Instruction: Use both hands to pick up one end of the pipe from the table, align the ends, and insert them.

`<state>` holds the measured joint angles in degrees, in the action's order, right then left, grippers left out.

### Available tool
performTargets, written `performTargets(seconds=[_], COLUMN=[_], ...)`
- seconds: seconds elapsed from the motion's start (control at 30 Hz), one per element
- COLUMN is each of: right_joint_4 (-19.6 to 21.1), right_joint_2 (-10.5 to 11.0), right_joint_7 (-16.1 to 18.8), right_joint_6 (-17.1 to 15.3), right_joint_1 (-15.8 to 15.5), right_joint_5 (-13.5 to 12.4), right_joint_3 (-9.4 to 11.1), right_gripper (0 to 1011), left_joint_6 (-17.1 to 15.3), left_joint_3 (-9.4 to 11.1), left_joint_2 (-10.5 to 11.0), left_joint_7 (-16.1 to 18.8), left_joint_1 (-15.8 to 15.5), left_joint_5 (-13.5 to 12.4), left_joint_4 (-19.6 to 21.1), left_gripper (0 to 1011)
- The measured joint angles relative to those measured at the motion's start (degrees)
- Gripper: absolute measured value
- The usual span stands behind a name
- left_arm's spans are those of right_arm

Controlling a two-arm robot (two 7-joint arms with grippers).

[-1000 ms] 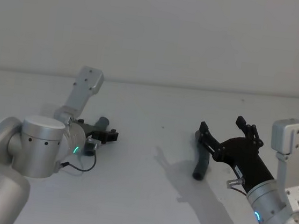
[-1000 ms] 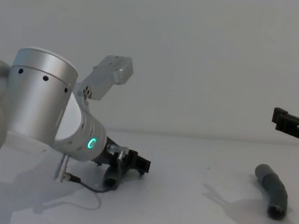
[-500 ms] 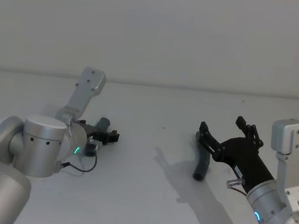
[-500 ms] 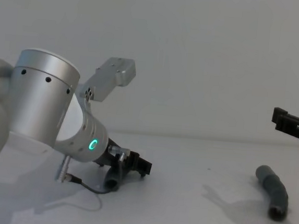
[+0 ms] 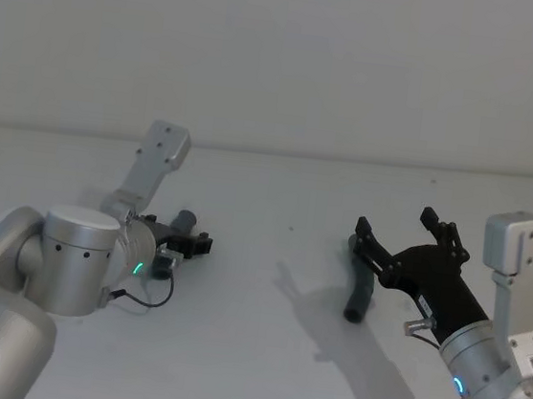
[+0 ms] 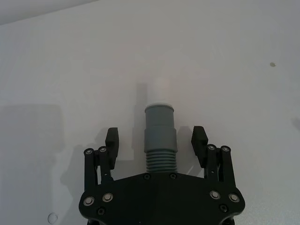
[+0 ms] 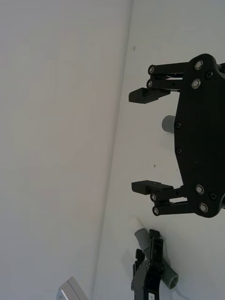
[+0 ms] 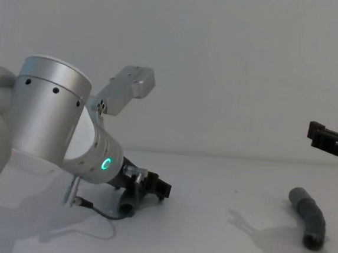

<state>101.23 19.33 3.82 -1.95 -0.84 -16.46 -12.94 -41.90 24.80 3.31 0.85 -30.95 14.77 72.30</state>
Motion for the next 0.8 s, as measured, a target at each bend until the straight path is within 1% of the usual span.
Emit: performTargets(seconds=[0.8], right_joint_4=[0.0], right_joint_2=[0.0], right_joint_7=[0.0], right_joint_6=[0.0], right_joint_1=[0.0], right_joint_5=[0.0], right_joint_3=[0.0], right_gripper=[1000], left_joint_6=[-0.1], left_joint_3=[0.1], left_joint_2=[0.0], left_joint_7=[-0.1], left_joint_1=[0.0], left_joint_5=[0.0], left_joint_4=[-0.1], left_gripper=[802])
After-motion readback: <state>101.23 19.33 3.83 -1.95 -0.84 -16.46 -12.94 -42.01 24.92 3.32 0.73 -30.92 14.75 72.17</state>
